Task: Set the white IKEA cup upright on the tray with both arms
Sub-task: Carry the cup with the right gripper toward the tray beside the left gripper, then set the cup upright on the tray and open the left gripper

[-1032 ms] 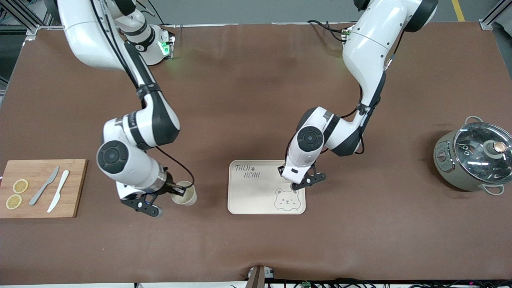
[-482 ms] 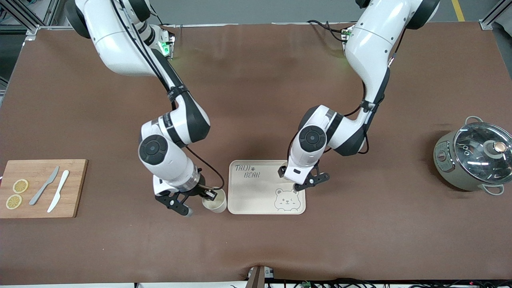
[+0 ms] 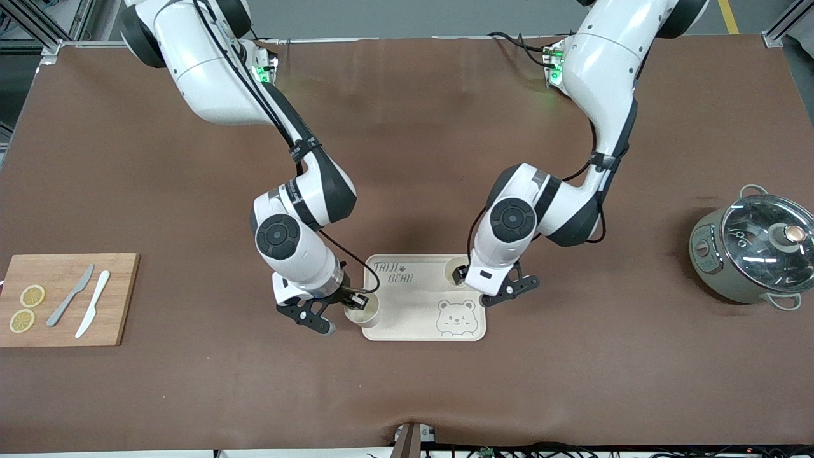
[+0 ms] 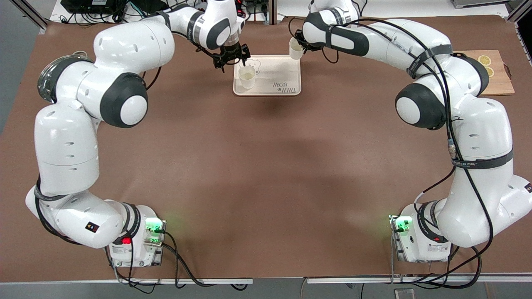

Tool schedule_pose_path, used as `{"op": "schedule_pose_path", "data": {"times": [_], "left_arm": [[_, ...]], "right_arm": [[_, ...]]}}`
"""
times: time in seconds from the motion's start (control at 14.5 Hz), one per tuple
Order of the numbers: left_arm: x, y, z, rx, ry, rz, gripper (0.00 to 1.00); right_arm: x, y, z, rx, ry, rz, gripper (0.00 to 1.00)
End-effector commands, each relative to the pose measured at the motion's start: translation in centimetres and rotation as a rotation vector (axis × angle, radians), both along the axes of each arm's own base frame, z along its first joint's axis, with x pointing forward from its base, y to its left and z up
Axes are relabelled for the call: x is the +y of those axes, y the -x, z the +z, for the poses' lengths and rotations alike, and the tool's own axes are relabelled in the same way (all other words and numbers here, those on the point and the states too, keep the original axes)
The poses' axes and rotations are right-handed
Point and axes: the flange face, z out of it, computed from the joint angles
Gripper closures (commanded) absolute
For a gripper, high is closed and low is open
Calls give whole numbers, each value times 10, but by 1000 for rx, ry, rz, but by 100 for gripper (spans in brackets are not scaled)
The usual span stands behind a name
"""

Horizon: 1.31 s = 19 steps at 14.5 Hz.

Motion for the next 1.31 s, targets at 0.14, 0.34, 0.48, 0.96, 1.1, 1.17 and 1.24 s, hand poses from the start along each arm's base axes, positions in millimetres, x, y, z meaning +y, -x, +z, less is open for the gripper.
{"op": "schedule_pose_path", "data": {"times": [0.14,0.34,0.48,0.96,1.1,1.17,1.24], "left_arm": [[58,-18,57,7,-5,-49,0],[99,-30,79,22,5,-82,0],[132,-36,101,38,29,-108,0],[260,-47,160,46,79,-184,0],[292,-47,175,32,86,-245,0],[296,-47,179,26,73,-252,0],[297,-46,183,20,69,-251,0]], "right_arm": [[14,12,-22,36,4,27,100],[25,19,-30,45,6,39,100],[28,21,-35,49,7,43,100],[38,28,-50,57,13,55,100],[41,30,-53,56,12,58,100],[42,30,-53,56,13,57,100],[42,31,-53,58,13,56,100]]}}
